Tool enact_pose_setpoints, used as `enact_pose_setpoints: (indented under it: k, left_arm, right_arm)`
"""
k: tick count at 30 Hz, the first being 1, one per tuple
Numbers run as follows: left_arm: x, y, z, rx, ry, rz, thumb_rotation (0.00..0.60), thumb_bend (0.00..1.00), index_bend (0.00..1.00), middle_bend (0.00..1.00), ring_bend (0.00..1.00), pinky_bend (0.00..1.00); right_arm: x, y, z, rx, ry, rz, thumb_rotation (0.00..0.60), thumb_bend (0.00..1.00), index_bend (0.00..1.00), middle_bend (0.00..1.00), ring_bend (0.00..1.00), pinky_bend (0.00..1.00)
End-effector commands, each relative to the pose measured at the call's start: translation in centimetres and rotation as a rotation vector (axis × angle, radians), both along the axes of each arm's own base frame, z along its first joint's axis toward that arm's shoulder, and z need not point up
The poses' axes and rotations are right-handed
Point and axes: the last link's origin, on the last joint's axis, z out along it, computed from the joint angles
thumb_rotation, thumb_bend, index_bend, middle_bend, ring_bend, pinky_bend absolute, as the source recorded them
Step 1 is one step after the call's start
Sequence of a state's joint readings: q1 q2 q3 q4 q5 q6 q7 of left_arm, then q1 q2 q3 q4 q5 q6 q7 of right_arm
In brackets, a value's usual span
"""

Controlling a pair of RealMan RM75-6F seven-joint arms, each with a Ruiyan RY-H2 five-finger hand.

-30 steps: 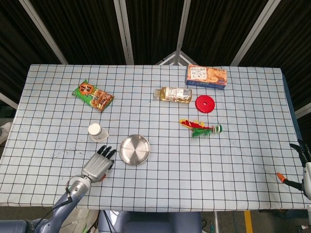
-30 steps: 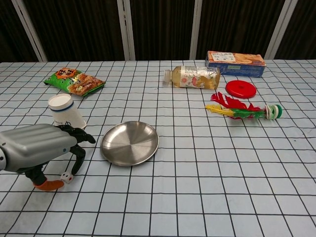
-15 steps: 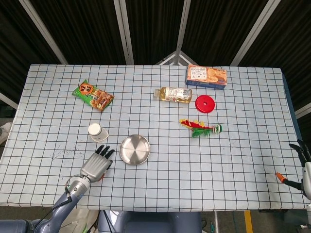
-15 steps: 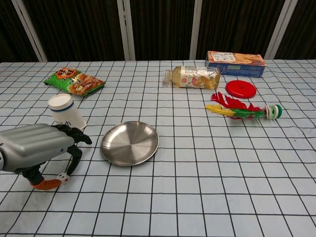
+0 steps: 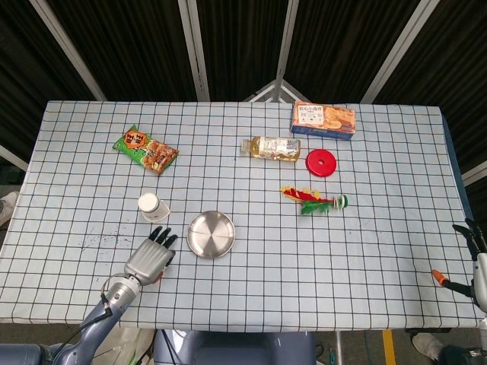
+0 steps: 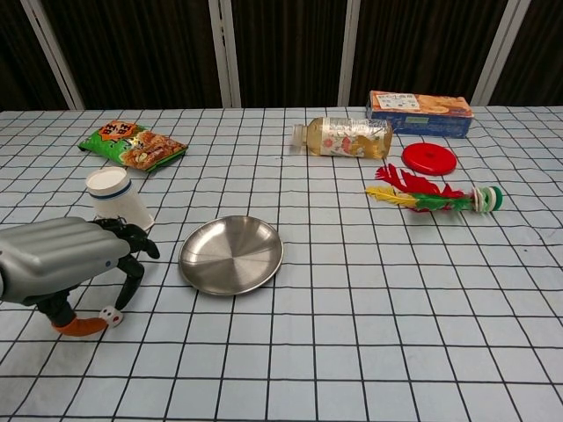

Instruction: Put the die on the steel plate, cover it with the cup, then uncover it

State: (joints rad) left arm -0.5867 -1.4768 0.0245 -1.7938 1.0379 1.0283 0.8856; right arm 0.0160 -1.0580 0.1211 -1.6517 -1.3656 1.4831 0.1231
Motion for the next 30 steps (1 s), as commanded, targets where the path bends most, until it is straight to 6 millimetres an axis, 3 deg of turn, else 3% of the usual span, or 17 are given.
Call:
enact_pose_setpoints:
  k: [1,9,15,24,30]
  left_arm:
    - [0.4,0.0,0.5,0.008,-0.025,-0.005,0.6,0.53,0.56,0.13,0.0,0.0]
    - [2.0,0.3,3.0,0.06,-0.088,-0.036,0.6,0.54,0.56,0.13,0.0,0.0]
    - [4.5,1.8,4.1,0.115,-0.14,-0.099,0.6,0.54,0.56,0.13,0.0,0.0]
    - [7.8,5.7,-0.1,0.119,-0.15,-0.145,0.6,0.54,0.55,0.14,0.0,0.0]
    - [8.9,6.7,-2.8,0.104,-0.127,-0.153,0.6,0.54,0.55,0.14,0.0,0.0]
  right_arm:
    - [0.0,0.0,0.0,0.0,0.0,0.0,0.6,0.1,0.21,0.12,0.14,0.06]
    - [0.1,0.0,-0.2,0.0,-0.001,-0.001,0.6,0.1,0.21,0.12,0.14,0.06]
    - [0.1,0.0,-0.2,0.001,-0.002,-0.004,0.6,0.1,0.21,0.12,0.14,0.06]
    - [-0.1,-0.3,-0.4,0.007,0.0,-0.013,0.6,0.1,0.21,0.12,0.14,0.06]
    - [-0.3,-0.3,-0.2,0.002,-0.006,-0.02,0.6,0.1,0.21,0.12,0.14,0.06]
